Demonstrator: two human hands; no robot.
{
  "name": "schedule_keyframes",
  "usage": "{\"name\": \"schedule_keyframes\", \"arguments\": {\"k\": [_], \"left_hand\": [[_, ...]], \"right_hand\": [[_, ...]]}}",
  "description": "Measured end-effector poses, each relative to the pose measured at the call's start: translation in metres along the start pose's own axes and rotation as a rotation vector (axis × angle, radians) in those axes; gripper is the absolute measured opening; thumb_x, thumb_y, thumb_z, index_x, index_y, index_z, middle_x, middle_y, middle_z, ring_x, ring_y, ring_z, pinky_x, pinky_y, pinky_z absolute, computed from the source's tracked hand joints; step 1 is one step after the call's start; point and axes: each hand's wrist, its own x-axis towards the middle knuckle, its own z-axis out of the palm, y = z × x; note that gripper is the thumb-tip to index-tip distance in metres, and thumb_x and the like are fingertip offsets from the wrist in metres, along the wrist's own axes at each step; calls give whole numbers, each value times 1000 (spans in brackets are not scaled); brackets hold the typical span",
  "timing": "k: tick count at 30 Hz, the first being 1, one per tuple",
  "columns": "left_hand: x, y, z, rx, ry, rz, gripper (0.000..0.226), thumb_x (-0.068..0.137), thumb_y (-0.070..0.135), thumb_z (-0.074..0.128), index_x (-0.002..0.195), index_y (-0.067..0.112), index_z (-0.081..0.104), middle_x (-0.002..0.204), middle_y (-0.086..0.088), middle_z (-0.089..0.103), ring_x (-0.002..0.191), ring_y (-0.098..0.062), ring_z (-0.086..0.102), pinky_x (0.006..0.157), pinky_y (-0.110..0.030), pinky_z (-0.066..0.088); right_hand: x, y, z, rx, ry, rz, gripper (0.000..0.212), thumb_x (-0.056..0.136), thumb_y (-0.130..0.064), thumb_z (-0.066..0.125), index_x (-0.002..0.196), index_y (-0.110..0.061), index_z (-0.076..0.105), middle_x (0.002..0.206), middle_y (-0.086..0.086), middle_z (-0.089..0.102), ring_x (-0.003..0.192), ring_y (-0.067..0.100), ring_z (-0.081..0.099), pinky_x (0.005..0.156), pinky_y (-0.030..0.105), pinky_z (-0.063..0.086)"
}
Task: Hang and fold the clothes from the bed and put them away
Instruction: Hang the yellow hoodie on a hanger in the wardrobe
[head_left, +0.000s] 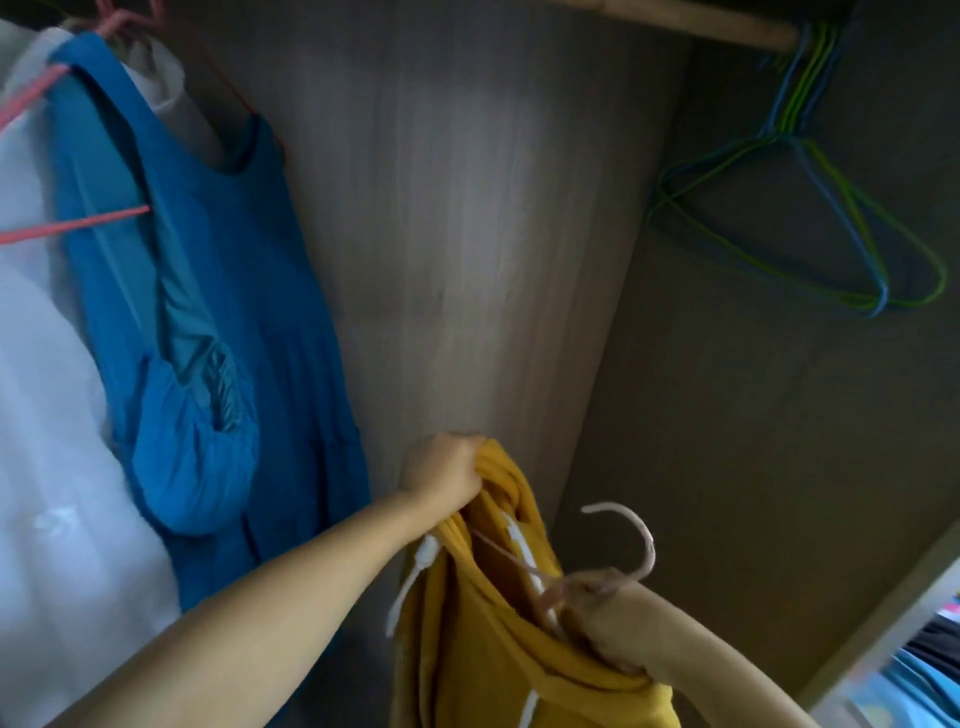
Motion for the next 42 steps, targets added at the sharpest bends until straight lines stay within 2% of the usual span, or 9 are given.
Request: {"name": "schedule_keyframes", "arguments": {"k": [8, 11, 16, 21, 26, 29, 33, 38, 42], "left_hand": [[23, -5, -34, -950, -348, -215, 24, 84, 10, 66, 104, 22, 61, 116, -11, 65, 91, -17, 63, 77, -29, 53], [13, -29, -40, -978, -485, -392, 83, 83, 30, 73, 149, 26, 24, 151, -8, 34, 126, -24, 47, 100, -39, 42], [-13, -14, -61, -783, 42, -187, 43, 95, 38, 53, 136, 24, 45, 140, -1, 43, 132, -18, 40, 102, -22, 32], [-42, 43, -102, -888, -252, 56, 53, 77, 73, 50, 108, 32, 61, 109, 10, 64, 104, -8, 60, 92, -27, 45], [-31, 28, -143, -943, 62, -73, 22, 82, 9, 58, 93, 29, 57, 87, 3, 66, 77, -6, 63, 67, -19, 50], [-28, 9, -167, -955, 283, -97, 21, 84, 2, 55, 92, 21, 59, 80, 1, 64, 73, -12, 63, 58, -16, 45], [-14, 0, -207, -875, 445, -83, 34, 85, -2, 53, 111, 20, 57, 87, 3, 64, 83, -15, 63, 65, -18, 50], [27, -4, -279, -761, 557, -45, 43, 82, 3, 60, 124, 13, 58, 102, -9, 69, 93, -24, 65, 80, -29, 52], [62, -15, -327, -640, 530, -167, 19, 84, 12, 61, 102, 16, 60, 90, -3, 67, 83, -20, 63, 70, -26, 48]], "right_hand": [[18, -59, -19, 344, -81, -60, 24, 101, -22, 45, 89, -8, 60, 54, -2, 32, 42, 7, 26, 36, 17, 21], [19, -84, -40, 446, -177, -124, 11, 95, -11, 55, 84, -8, 54, 56, -2, 29, 42, 6, 25, 35, 15, 21], [22, -141, -71, 923, -202, -135, 12, 95, -3, 46, 87, -1, 55, 50, -4, 31, 36, 4, 28, 31, 13, 23], [32, -216, -63, 910, -192, -259, 29, 98, -1, 32, 71, -8, 41, 56, 3, 42, 55, 11, 41, 42, 20, 44], [20, -266, -44, 673, -115, -449, 16, 98, -4, 36, 83, -7, 43, 87, 11, 64, 80, 21, 63, 69, 30, 47], [13, -284, -27, 33, 207, -652, 22, 95, -23, 52, 95, -5, 63, 99, 10, 67, 94, 26, 65, 87, 37, 52], [-4, -324, -15, -153, 316, -850, 25, 99, -23, 47, 98, -5, 63, 82, 3, 58, 76, 17, 56, 65, 18, 43], [-11, -405, -30, 80, 387, -979, 23, 96, -17, 49, 104, -1, 63, 84, 10, 62, 81, 23, 59, 73, 31, 48], [-6, -464, -38, 97, 406, -951, 22, 95, -17, 46, 112, -7, 55, 83, 7, 56, 73, 20, 56, 58, 29, 42]]}}
